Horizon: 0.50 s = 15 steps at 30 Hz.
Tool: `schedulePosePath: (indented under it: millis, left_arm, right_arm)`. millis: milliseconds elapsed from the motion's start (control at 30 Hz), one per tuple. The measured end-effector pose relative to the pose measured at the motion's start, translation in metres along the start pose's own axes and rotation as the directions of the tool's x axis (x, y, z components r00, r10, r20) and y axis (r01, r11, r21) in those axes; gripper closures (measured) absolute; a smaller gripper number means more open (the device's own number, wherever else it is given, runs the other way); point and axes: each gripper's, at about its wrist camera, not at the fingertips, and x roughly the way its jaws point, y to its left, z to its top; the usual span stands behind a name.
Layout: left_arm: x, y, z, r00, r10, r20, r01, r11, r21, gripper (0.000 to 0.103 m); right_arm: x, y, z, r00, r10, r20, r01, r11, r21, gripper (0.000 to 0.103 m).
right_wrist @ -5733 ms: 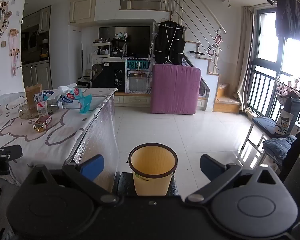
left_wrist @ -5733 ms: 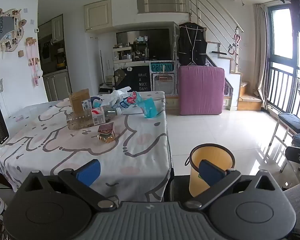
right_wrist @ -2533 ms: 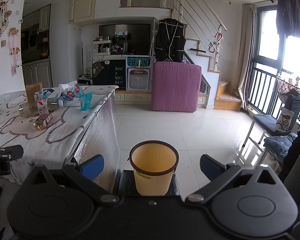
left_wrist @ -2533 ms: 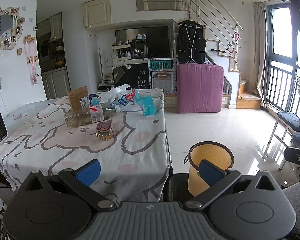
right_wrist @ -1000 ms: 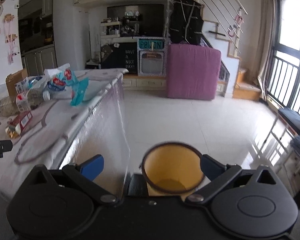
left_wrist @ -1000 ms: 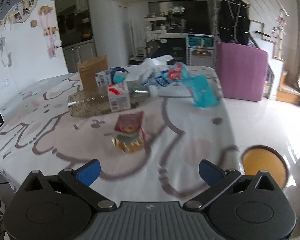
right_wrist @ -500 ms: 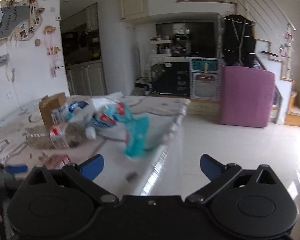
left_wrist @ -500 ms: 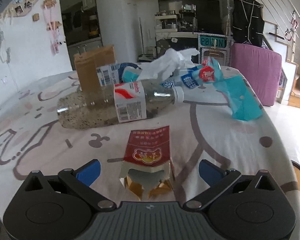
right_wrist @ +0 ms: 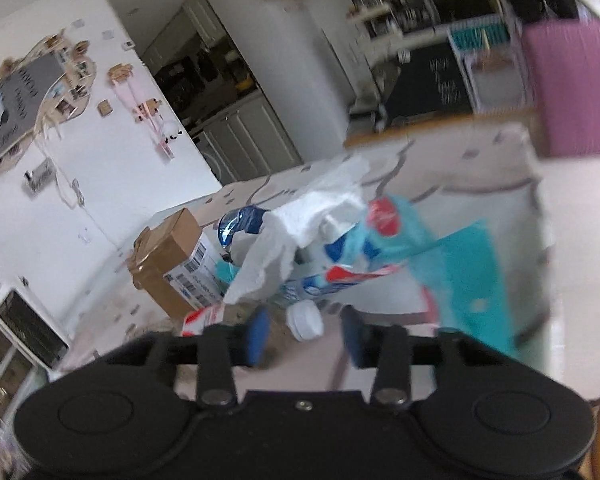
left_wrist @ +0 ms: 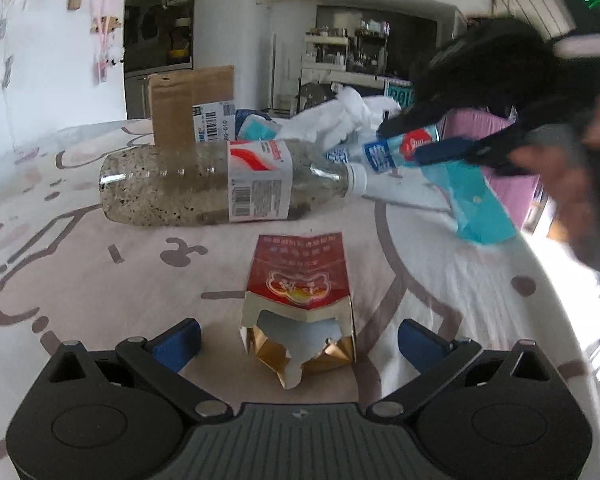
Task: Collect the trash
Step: 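Grasp the red-and-gold snack box with the left gripper while the right grasps the clear bottle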
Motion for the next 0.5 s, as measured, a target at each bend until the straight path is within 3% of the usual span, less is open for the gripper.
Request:
schedulePosePath:
  millis: [100,233,400,500]
  left_arm:
    - [-0.003,0.008,0.004,0.999,-0.029,0.03,0.031,0.998,-0.052,0.013]
    - [0.0,0.011,0.01,0.998,-0.039,0.047,0.042,0.997,-0.064,0.028]
    - [0.006,0.005,0.014,0.999,-0.032,0.024,0.032,0.999,-0.032,0.038]
    - [0.005,0.004,0.015,0.999,-0.022,0.024,0.023,0.999,-0.025,0.05]
  right_arm:
    - [0.029,-0.003,0.004,1.0,0.012,-0.029,-0.01,0.996,0.087,0.077]
    - [0.057,-0.007,0.003,0.999,0.032,-0.044,-0.024,0.986,0.164,0.077]
    - [0.074,-0.011,-0.003,0.996,0.039,-0.081,-0.022,0.98,0.199,0.077]
    - [0.065,-0.007,-0.007,0.992,0.049,-0.119,-0.031,0.988,0.151,0.077]
